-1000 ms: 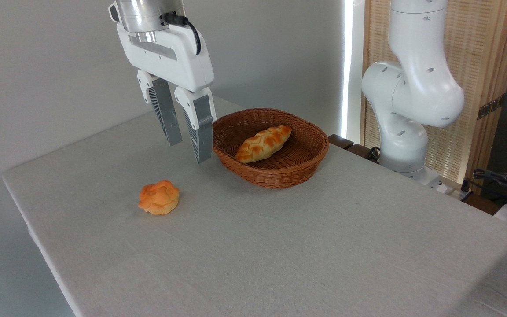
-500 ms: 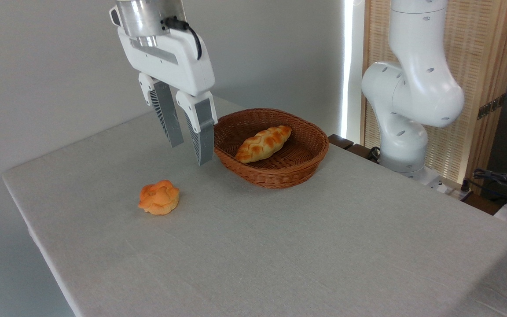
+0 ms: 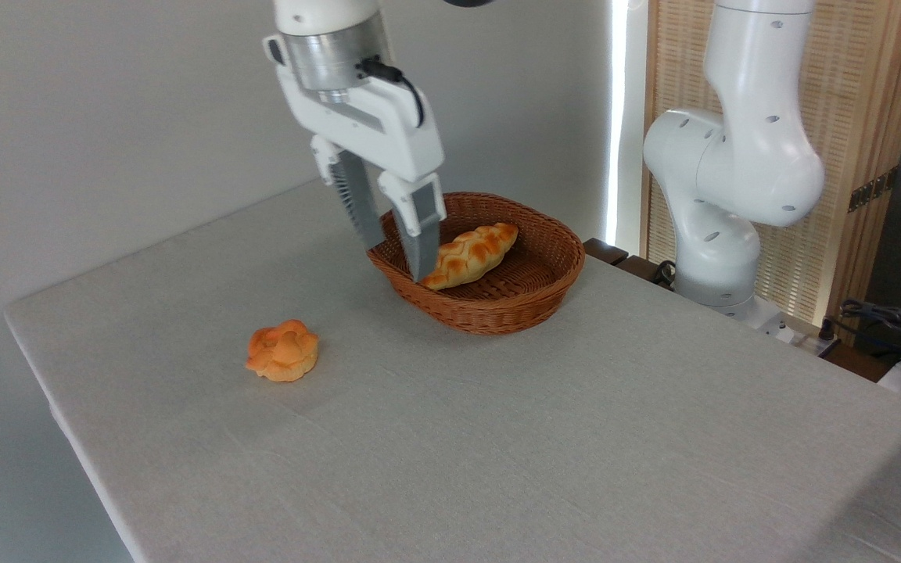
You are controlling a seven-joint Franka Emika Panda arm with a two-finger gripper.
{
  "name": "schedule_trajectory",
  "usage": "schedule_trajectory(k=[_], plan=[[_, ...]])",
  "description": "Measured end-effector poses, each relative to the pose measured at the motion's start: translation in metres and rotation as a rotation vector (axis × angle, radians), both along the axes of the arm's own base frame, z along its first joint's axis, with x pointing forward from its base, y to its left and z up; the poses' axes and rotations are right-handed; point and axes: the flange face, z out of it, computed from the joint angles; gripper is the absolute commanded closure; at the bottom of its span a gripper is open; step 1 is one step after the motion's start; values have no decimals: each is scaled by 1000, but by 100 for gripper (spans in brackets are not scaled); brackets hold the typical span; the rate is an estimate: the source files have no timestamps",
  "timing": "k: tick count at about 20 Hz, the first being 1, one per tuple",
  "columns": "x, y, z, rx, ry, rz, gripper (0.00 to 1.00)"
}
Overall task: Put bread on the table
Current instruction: 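Move the open gripper over the braided roll and lower into the basket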
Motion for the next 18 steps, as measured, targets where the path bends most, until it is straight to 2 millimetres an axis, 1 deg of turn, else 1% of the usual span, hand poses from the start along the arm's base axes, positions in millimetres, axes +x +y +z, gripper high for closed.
schedule_trajectory(k=[1,2,3,4,5,6,7,8,9,11,12,13,14,15,18], plan=[[-15,-10,-6,-7,13,-21,0],[-23,-15,-10,-9,20,-35,0],[-40,-27,-17,-11,36,-62,0],[-51,-34,-22,-15,45,-79,0],[-59,-39,-25,-23,51,-89,0],[-73,-47,-29,-43,64,-105,0],[-80,-52,-31,-51,70,-113,0],[-92,-60,-35,-67,81,-127,0],[-99,-65,-38,-71,88,-134,0],[-121,-87,-55,-54,123,-137,0],[-126,-94,-61,-41,131,-138,0],[-134,-106,-73,-16,141,-141,0],[-139,-112,-80,-4,145,-144,0],[-144,-120,-92,14,148,-144,0],[-151,-127,-111,10,159,-134,0]])
